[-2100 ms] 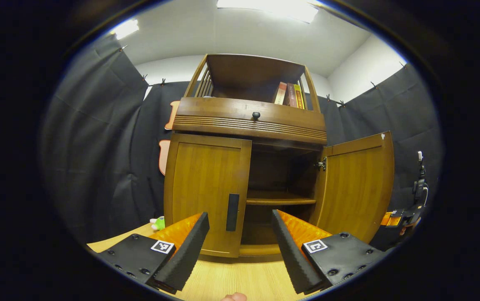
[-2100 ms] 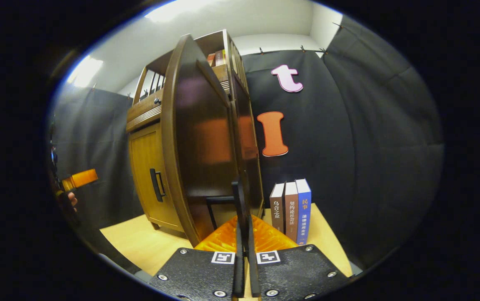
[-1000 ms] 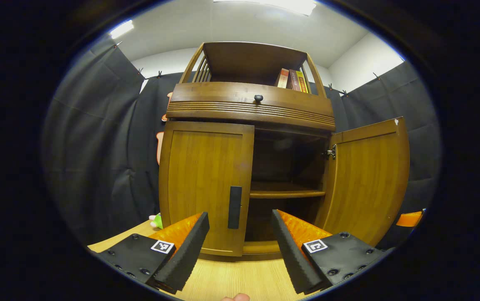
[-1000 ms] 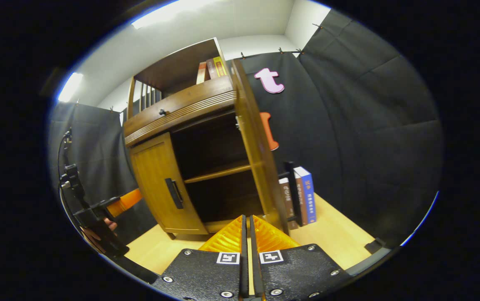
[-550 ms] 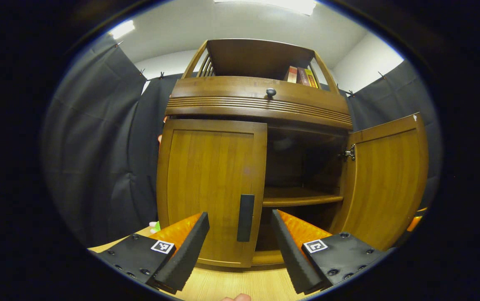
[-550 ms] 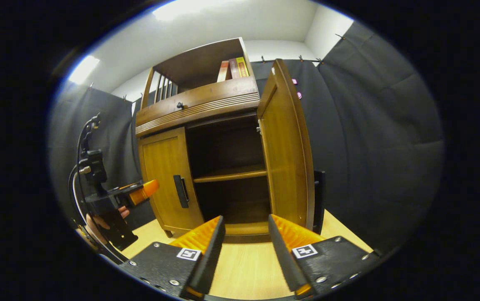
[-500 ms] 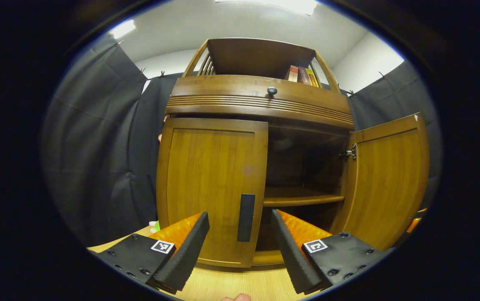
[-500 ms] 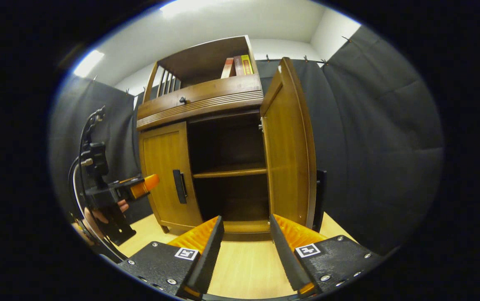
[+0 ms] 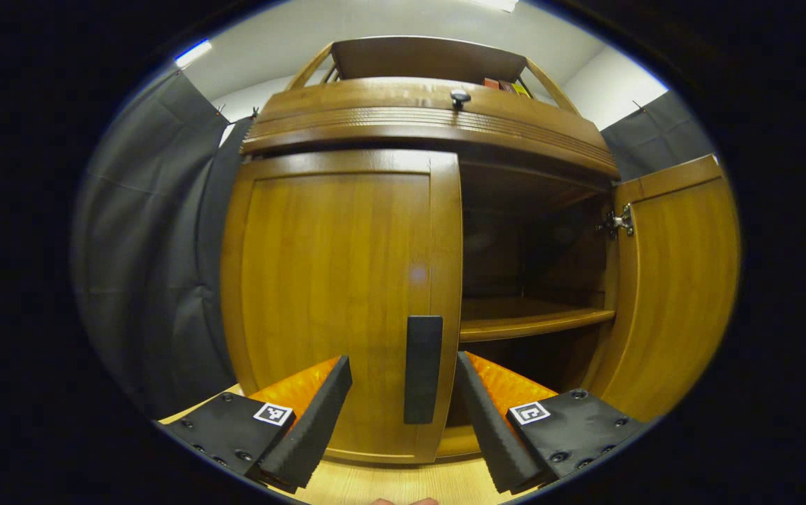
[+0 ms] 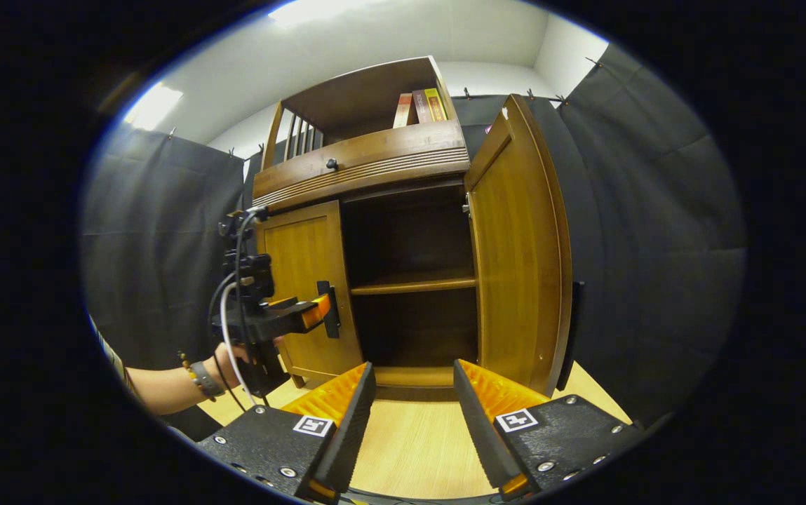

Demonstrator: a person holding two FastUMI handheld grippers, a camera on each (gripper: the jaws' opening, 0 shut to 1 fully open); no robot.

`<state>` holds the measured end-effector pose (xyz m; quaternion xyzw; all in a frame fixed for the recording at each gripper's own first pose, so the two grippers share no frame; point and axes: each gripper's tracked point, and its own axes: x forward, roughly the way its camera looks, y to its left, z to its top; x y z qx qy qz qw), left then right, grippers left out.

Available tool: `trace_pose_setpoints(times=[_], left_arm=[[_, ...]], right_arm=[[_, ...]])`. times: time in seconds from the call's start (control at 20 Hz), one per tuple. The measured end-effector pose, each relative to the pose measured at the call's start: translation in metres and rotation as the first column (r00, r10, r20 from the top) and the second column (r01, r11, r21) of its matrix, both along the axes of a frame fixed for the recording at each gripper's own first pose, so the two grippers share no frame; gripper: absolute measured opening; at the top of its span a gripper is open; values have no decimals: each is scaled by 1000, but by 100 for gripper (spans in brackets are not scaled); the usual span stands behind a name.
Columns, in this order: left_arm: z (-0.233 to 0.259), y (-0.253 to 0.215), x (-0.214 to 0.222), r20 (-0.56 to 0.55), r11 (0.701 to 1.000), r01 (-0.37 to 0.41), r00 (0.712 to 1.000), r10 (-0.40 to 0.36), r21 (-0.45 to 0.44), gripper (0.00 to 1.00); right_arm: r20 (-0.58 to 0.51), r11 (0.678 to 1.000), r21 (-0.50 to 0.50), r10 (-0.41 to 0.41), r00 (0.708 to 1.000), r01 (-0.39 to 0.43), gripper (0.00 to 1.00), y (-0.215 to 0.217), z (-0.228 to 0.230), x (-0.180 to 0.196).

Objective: Open the right door of the double-door shoe cabinet with the right hand, and open the left door with the left hand.

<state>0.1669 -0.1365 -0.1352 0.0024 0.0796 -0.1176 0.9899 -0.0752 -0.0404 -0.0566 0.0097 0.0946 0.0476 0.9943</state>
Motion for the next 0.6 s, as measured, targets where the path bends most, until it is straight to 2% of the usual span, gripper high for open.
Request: trace_pose_setpoints(times=[0.25, 0.45, 0.6], left_arm=[[-27, -8, 31, -35, 1000, 11, 999, -11, 0, 94], [-33, -14, 35, -47, 999, 29, 998, -30, -22, 94], [-34, -12, 36, -40, 999, 32, 999, -32, -8, 97]], right_arm=[[0, 999, -28, -47, 999, 47, 70, -11, -3, 1], [2, 997, -23, -78, 997, 78, 70, -13, -5, 9], [4, 996, -21, -84, 996, 84, 70, -15, -5, 13]])
